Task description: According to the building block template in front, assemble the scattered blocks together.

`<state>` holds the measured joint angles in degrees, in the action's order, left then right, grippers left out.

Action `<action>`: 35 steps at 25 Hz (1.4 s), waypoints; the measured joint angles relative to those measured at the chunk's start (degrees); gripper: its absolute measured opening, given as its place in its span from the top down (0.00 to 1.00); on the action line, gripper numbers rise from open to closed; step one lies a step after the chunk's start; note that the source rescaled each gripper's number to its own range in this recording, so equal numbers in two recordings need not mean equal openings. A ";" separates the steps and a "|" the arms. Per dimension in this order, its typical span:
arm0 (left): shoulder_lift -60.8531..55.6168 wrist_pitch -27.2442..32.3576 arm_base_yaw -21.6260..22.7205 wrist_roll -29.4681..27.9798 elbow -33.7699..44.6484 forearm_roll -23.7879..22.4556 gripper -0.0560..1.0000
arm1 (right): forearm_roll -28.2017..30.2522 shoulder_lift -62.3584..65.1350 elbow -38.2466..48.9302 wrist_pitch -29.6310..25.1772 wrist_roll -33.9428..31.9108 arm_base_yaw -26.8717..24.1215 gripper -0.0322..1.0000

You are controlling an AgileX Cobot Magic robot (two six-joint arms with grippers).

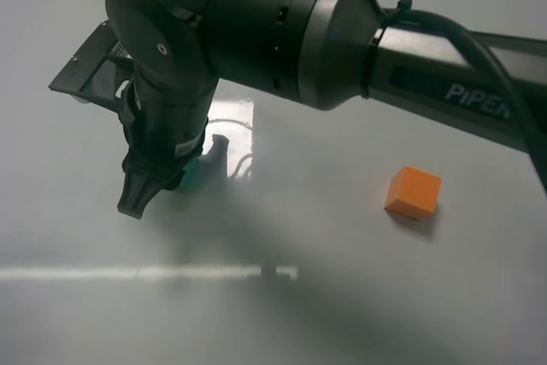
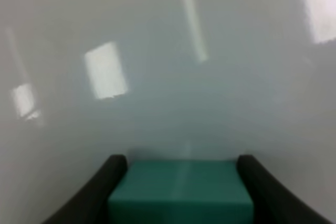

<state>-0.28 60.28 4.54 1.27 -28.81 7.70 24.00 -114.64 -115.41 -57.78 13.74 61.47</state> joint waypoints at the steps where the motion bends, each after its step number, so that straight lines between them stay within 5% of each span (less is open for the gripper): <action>1: 0.00 0.00 0.00 0.00 0.00 0.00 0.95 | -0.05 0.54 0.00 -0.07 0.26 -0.05 0.97; 12: 0.00 0.00 0.00 0.00 0.00 0.00 0.95 | 1.29 12.35 0.00 -2.31 2.55 -0.05 0.97; 20: 0.00 0.00 0.00 0.00 0.00 0.00 0.95 | 2.76 16.93 0.00 -10.26 4.95 -1.69 0.97; 25: 0.00 0.00 0.00 0.00 0.00 0.00 0.95 | 1.30 22.73 4.79 -10.95 6.42 -7.19 0.97; 35: 0.00 0.00 0.00 0.00 0.00 0.00 0.95 | 2.43 43.96 28.18 -9.18 7.66 -22.22 0.97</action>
<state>-0.28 60.28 4.54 1.27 -28.81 7.70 26.44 -70.69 -87.23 -66.97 21.40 39.25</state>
